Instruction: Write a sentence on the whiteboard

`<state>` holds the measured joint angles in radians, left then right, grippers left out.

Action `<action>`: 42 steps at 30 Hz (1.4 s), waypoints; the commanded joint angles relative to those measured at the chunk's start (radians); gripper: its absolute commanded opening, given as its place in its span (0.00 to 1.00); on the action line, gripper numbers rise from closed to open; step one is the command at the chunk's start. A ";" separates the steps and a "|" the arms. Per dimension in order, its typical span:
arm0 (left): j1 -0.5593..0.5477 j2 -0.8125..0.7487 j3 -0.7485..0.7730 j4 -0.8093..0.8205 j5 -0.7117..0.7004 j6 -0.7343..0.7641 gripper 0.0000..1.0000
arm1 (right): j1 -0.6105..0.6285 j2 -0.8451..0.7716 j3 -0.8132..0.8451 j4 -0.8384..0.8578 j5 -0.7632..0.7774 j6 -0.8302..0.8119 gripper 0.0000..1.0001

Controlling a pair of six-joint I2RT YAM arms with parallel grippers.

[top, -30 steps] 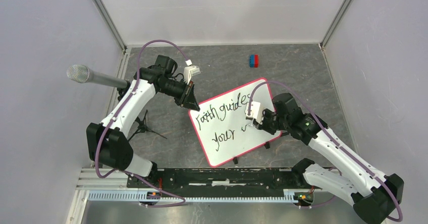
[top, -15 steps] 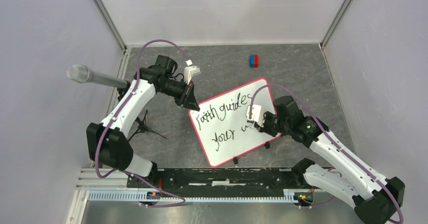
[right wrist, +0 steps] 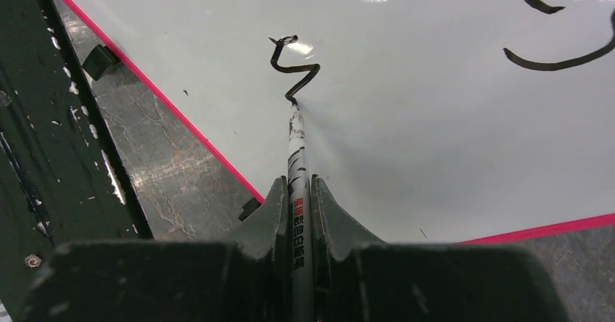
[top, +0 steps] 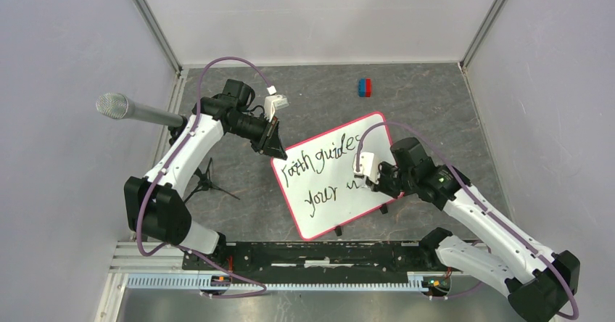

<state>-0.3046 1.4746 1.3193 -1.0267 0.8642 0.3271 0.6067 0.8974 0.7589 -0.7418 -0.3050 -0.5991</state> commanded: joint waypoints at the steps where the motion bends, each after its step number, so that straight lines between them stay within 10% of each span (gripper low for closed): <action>1: -0.019 -0.010 0.016 -0.061 -0.028 0.050 0.02 | -0.009 0.016 0.068 0.060 0.125 0.024 0.00; 42: -0.020 -0.025 -0.014 -0.061 -0.027 0.065 0.02 | -0.011 -0.042 0.045 0.082 0.146 0.107 0.00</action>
<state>-0.3054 1.4723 1.3193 -1.0317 0.8650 0.3302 0.5999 0.8463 0.7631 -0.7414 -0.1764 -0.5095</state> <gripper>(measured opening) 0.204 0.146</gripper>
